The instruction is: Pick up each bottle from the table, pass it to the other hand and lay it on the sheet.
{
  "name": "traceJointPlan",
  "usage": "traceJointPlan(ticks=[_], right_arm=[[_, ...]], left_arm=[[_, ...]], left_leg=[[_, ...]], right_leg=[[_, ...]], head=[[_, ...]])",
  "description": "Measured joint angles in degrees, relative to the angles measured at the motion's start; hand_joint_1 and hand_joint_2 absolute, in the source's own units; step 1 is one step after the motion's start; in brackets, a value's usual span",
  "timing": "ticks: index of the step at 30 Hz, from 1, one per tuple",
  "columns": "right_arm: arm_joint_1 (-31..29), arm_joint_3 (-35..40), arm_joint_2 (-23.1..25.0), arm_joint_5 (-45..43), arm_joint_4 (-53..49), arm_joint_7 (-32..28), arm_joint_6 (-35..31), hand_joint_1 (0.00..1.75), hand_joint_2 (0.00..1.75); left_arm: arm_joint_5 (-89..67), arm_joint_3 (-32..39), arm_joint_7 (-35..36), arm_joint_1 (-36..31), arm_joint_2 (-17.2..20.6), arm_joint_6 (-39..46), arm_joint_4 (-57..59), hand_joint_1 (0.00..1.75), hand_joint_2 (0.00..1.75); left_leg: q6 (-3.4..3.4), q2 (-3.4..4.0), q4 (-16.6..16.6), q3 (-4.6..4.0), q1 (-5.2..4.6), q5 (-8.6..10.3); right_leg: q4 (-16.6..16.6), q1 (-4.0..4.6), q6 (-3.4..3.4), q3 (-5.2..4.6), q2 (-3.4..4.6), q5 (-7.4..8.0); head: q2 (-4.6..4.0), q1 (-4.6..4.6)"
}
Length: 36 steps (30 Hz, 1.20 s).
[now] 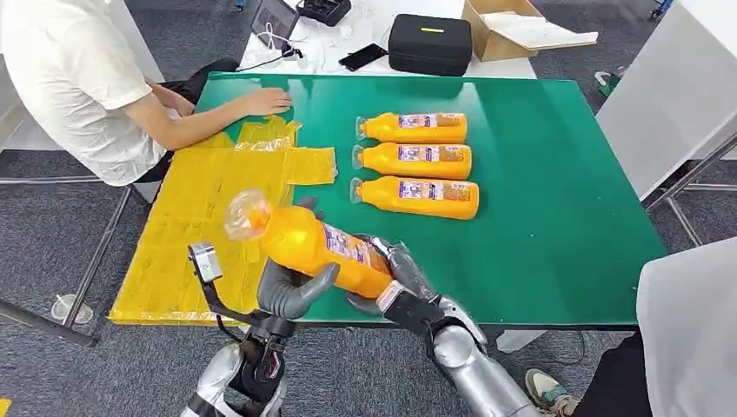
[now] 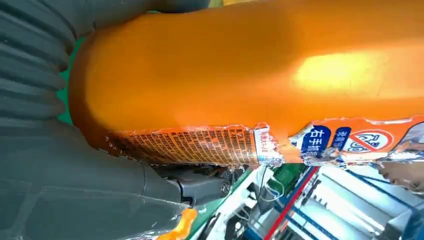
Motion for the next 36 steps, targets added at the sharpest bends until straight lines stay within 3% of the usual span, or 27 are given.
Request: traceJointPlan(ticks=[8, 14, 15, 17, 19, 24, 25, 26, 30, 33, 34, 36], right_arm=[[-2.1, 0.4, 0.6, -2.4, 2.5, 0.8, 2.8, 1.66, 1.75], [-2.4, 0.4, 1.1, -3.7, 4.2, 0.6, 3.7, 1.43, 1.75], [-2.4, 0.4, 1.1, -3.8, 4.3, 0.6, 3.8, 1.29, 1.75], [-2.5, 0.4, 1.3, -4.0, 4.7, 0.5, 3.9, 1.27, 1.75], [-2.5, 0.4, 1.4, -4.0, 5.0, 0.5, 3.9, 0.68, 1.75], [-2.4, 0.4, 1.4, -4.2, 5.9, 0.5, 4.1, 0.68, 1.75], [-2.4, 0.4, 1.4, -4.3, 6.1, 0.5, 4.1, 0.12, 1.75], [-2.4, 0.4, 1.4, -4.3, 6.3, 0.5, 4.1, 0.00, 1.75], [-2.4, 0.3, 1.4, -4.3, 6.7, 0.5, 3.9, 0.00, 1.75], [-1.6, -0.1, 1.4, -2.3, 6.8, 0.2, -1.6, 0.00, 1.75], [-1.0, -0.5, 1.6, -0.4, 6.8, -0.4, -5.9, 0.00, 0.00], [0.1, -1.8, 1.8, 3.2, 6.6, -1.5, -14.6, 0.00, 0.00]], left_arm=[[-0.8, 0.3, -2.2, -1.0, -0.6, 0.4, 0.5, 1.75, 1.75], [-1.1, 0.7, -2.4, -1.0, -0.6, 0.3, 0.5, 1.75, 1.75], [-1.5, 0.8, -2.5, -1.0, -0.6, 0.3, 0.5, 1.75, 1.75], [-2.3, 0.8, -2.5, -1.0, -0.6, 0.4, 0.5, 1.75, 1.75], [-3.2, 0.8, -2.6, -1.0, -0.6, 0.8, 0.8, 1.75, 1.75], [-6.5, 0.2, -3.4, -1.2, -0.6, 2.3, 1.3, 1.75, 1.75], [-7.1, 0.2, -3.5, -1.2, -0.6, 2.5, 1.4, 1.75, 1.75], [-7.1, 0.0, -3.6, -1.2, -0.6, 2.7, 1.5, 1.75, 1.75], [-7.8, 0.0, -4.0, -1.2, -0.6, 3.1, 1.8, 1.75, 1.75], [-12.4, -0.1, -5.2, -1.2, -0.6, 7.9, 1.8, 1.75, 1.75], [-16.1, 0.0, -5.8, -1.2, -0.5, 11.5, 1.7, 1.75, 1.75], [-23.2, 0.0, -6.3, -1.2, -0.1, 18.1, 1.7, 1.75, 1.75]], left_leg=[[0.00, 0.00, 0.0, 0.00, 0.00, 0.00], [0.00, 0.00, 0.0, 0.00, 0.00, -0.01], [0.00, 0.01, 0.0, 0.00, 0.00, -0.01], [0.00, 0.00, 0.0, 0.00, 0.00, 0.00], [0.00, 0.00, 0.0, 0.00, 0.00, 0.00], [0.00, 0.00, 0.0, 0.00, 0.00, 0.00], [0.00, 0.00, 0.0, 0.00, 0.00, 0.00], [0.00, 0.01, 0.0, 0.00, 0.00, 0.00], [0.00, 0.01, 0.0, 0.00, 0.00, 0.00], [0.00, 0.01, 0.0, 0.00, 0.00, -0.01], [0.00, 0.00, 0.0, -0.01, 0.00, -0.01], [0.00, 0.00, 0.0, -0.01, 0.00, -0.01]], right_leg=[[0.0, 0.00, 0.00, -0.01, 0.00, 0.00], [0.0, 0.00, 0.00, -0.02, 0.00, -0.01], [0.0, 0.00, 0.00, -0.02, 0.00, -0.01], [0.0, 0.00, 0.00, -0.02, 0.00, -0.01], [0.0, 0.00, 0.00, -0.02, 0.00, -0.01], [0.0, 0.00, 0.00, -0.02, 0.00, 0.00], [0.0, 0.00, 0.00, -0.02, 0.00, 0.00], [0.0, 0.00, 0.00, -0.02, 0.00, 0.00], [0.0, 0.00, 0.00, -0.03, 0.00, 0.00], [0.0, 0.00, 0.00, -0.03, 0.00, -0.01], [0.0, 0.00, 0.00, -0.03, 0.00, -0.01], [0.0, 0.00, 0.00, -0.03, 0.00, -0.01]], head=[[-0.02, -0.02], [-0.02, -0.02], [-0.02, 0.00], [-0.02, 0.00], [-0.02, 0.00], [-0.02, 0.00], [-0.02, 0.00], [-0.02, 0.00], [-0.02, 0.00], [-0.02, 0.00], [-0.02, 0.00], [-0.02, 0.00]])
